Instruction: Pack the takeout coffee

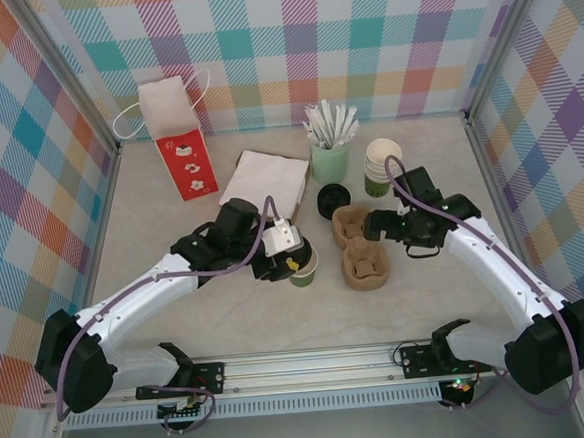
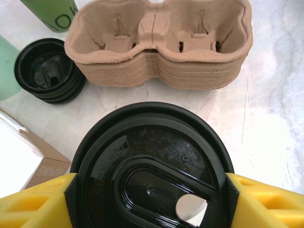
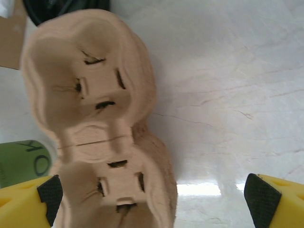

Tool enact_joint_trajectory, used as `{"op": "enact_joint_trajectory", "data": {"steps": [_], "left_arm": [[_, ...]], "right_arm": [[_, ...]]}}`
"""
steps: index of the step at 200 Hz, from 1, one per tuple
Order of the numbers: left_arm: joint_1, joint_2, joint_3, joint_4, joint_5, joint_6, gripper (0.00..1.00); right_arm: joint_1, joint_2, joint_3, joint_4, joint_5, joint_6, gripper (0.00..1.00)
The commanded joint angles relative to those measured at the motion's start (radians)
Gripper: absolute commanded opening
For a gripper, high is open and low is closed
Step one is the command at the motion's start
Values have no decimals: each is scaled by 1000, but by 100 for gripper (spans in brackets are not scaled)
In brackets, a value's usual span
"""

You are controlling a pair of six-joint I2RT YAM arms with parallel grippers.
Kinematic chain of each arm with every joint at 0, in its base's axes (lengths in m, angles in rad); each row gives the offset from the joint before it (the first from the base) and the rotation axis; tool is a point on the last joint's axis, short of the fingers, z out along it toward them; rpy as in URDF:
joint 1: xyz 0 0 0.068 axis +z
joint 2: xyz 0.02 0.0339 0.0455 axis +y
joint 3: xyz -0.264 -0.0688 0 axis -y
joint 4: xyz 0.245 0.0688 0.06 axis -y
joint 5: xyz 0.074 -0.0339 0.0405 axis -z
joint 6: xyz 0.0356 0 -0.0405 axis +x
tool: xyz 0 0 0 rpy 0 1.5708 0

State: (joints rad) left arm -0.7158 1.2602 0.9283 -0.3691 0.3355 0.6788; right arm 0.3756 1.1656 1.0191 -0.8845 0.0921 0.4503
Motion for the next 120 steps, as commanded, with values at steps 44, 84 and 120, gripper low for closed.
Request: {"op": "enact_joint_trajectory", "data": {"steps": [44, 84, 120], "left_arm": [[-47, 104, 78, -33, -1, 38, 69], [-47, 130, 84, -38, 3, 39, 70], [-48, 149, 98, -52, 11, 42, 70]], "right_arm": [[-7, -34, -22, 4, 28, -25, 100], [-7, -27, -25, 11, 19, -29, 100], [-7, -17, -27, 19, 11, -30, 100]]}}
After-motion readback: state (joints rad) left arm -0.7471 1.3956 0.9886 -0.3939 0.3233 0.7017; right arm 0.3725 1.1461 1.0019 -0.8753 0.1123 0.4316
